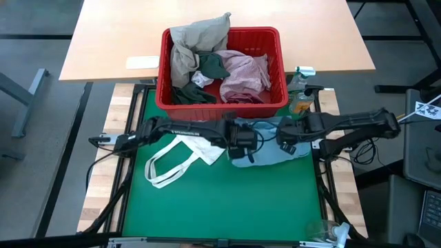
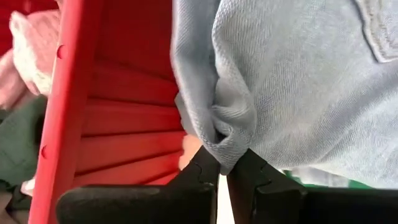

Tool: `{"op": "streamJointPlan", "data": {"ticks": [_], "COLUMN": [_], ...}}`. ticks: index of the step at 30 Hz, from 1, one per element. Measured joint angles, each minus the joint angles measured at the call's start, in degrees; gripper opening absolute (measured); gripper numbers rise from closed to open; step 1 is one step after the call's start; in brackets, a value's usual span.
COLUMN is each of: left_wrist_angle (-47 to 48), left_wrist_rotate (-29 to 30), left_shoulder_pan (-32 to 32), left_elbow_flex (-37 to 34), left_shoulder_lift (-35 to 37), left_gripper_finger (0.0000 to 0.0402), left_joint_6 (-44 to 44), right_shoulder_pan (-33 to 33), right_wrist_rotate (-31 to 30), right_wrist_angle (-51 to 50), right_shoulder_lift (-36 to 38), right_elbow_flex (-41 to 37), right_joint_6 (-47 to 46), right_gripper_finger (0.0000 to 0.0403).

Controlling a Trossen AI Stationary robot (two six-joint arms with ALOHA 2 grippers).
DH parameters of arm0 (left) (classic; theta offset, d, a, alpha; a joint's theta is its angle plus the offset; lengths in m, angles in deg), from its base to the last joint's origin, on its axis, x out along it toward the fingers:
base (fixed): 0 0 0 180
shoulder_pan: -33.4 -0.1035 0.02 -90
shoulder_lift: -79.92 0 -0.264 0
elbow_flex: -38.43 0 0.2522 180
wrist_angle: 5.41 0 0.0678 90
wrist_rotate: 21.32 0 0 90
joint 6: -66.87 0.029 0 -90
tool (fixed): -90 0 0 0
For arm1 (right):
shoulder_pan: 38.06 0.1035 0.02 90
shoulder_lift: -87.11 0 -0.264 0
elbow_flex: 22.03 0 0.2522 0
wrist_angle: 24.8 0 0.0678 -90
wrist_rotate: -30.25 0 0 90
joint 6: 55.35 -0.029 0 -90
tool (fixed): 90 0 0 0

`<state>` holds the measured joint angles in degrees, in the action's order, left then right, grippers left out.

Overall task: Fold laundry
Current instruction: Fold the blue jeans

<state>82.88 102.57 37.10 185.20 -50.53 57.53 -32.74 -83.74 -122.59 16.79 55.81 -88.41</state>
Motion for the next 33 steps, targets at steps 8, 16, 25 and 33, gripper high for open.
{"op": "streamJointPlan", "data": {"ticks": [8,16,25,33], "left_wrist_angle": [-4.34,-9.62,-12.77,-14.14], "left_wrist_rotate": [-3.67,-3.21,-3.06,-2.97], "left_shoulder_pan": [-2.63,-4.15,-6.34,-6.71], "left_elbow_flex": [-6.54,-13.95,-15.21,-15.21], "left_shoulder_lift": [0.0,-0.02,0.0,0.0], "left_gripper_finger": [0.0012,0.0017,0.0018,0.0019], "left_joint_6": [-0.43,-0.53,-0.53,-0.55], "right_shoulder_pan": [-6.19,-8.49,-8.41,-8.41], "right_wrist_rotate": [0.1,-0.15,-7.51,-13.38], "right_wrist_angle": [4.74,11.34,11.98,12.1], "right_shoulder_lift": [0.0,-0.02,-0.02,-0.02], "right_elbow_flex": [-4.47,-7.36,-8.38,-8.38], "right_joint_6": [5.05,13.51,15.97,17.32], "right_gripper_finger": [0.0051,0.0059,0.0096,0.0101]}}
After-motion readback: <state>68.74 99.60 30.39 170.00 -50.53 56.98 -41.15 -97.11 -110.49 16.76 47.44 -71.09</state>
